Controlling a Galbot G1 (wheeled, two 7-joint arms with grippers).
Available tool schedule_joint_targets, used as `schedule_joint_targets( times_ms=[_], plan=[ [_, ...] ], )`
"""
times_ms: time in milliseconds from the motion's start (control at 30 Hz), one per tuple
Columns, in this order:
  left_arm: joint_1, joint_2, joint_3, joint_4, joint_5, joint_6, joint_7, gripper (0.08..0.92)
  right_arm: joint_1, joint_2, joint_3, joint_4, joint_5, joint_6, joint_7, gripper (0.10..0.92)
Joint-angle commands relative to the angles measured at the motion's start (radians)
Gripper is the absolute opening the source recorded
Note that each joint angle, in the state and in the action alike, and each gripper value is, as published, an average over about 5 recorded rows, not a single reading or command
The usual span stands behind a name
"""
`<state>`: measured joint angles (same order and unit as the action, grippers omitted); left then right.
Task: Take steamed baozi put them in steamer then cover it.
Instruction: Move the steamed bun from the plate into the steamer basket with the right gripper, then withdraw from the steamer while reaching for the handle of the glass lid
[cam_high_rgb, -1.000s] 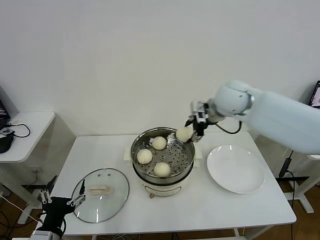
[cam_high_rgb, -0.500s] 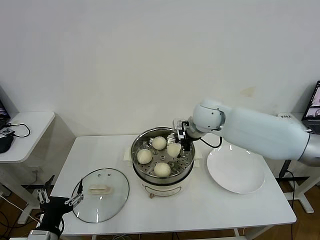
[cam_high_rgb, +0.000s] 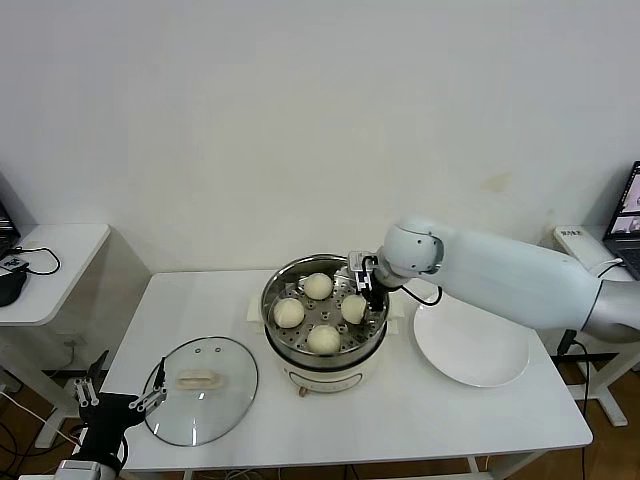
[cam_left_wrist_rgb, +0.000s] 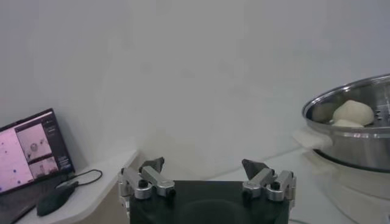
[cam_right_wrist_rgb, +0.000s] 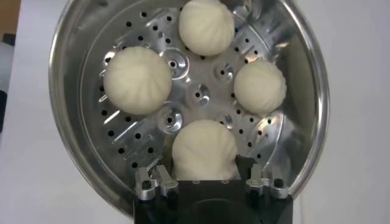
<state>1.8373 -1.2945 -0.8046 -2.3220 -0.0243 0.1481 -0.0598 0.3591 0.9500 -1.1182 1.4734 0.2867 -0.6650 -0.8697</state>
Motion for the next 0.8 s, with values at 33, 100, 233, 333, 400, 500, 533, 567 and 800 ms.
schedule_joint_targets(
  times_ms=[33, 100, 233, 333, 400, 500, 533, 567, 800],
  plan=[
    [0.002, 0.000, -0.001, 0.000, -0.001, 0.000, 0.000, 0.823, -0.008, -0.010, 0.050, 0.001, -0.024, 0.006, -0.001, 0.747],
    [0.002, 0.001, -0.002, 0.001, -0.002, 0.000, 0.000, 0.823, 0.004, -0.029, 0.075, 0.019, -0.021, 0.009, -0.002, 0.793],
    [0.000, 0.002, -0.002, 0.002, -0.005, -0.001, -0.001, 0.823, 0.018, -0.091, 0.136, 0.104, 0.000, 0.011, 0.007, 0.820],
    [-0.003, 0.003, 0.001, 0.004, -0.006, -0.002, -0.002, 0.823, -0.001, -0.164, 0.197, 0.203, 0.035, 0.000, 0.070, 0.822],
    [-0.005, 0.003, 0.004, 0.007, -0.008, -0.003, -0.004, 0.823, -0.042, -0.232, 0.253, 0.268, 0.062, -0.007, 0.158, 0.823],
    [-0.009, 0.002, 0.011, 0.008, -0.011, -0.013, -0.010, 0.823, -0.184, -0.343, 0.389, 0.348, 0.112, 0.011, 0.328, 0.823],
    [-0.011, 0.002, 0.014, 0.009, -0.011, -0.019, -0.012, 0.823, -0.255, -0.374, 0.448, 0.367, 0.127, 0.027, 0.389, 0.823],
    [-0.013, 0.001, 0.018, 0.011, -0.011, -0.024, -0.016, 0.823, -0.345, -0.404, 0.526, 0.385, 0.135, 0.053, 0.454, 0.823],
    [-0.026, 0.002, 0.039, 0.026, -0.004, -0.059, -0.029, 0.823, -1.037, -0.424, 1.104, 0.444, 0.048, 0.415, 0.812, 0.823]
  ],
)
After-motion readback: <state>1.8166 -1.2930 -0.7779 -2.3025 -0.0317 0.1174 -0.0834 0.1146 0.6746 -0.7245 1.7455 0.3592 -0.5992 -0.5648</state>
